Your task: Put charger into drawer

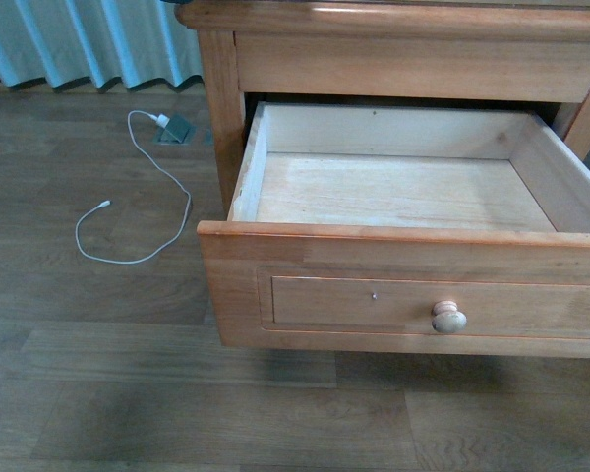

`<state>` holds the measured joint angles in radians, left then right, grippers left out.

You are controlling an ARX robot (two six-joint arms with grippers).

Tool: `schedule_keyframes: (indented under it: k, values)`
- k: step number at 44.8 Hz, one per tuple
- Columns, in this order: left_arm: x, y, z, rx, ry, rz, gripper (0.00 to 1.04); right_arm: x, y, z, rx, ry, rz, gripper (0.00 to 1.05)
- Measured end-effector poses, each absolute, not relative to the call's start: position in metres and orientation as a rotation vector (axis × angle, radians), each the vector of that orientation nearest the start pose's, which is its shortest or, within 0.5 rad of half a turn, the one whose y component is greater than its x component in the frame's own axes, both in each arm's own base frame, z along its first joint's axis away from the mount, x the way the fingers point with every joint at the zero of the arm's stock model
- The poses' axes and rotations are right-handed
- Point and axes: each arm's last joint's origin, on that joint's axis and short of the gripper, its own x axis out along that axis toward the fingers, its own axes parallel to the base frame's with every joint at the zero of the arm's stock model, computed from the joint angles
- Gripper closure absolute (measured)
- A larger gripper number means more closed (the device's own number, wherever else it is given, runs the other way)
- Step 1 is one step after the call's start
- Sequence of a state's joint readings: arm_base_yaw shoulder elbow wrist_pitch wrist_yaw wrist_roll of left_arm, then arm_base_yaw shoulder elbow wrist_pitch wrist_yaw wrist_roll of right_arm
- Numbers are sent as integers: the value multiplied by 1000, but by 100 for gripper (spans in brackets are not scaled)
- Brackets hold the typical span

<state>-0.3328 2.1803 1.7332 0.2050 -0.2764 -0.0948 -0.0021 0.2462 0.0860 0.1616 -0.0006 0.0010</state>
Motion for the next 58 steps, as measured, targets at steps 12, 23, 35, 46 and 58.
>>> schedule_keyframes:
  k: [12,23,35,46,58]
  values:
    - [506,-159,233,-28,242,35,6,112,0,188,1,-1,-2,8]
    - [515,-165,231,-32,248,27,6,112,0,188,1,-1,-2,8]
    - [519,-169,233,-18,262,30,48,112,0,188,1,-1,-1,8]
    - [518,-172,234,-8,263,18,65,112,0,188,1,-1,-2,8]
    - [508,-168,236,-4,239,20,65,112,0,188,1,-1,-2,8]
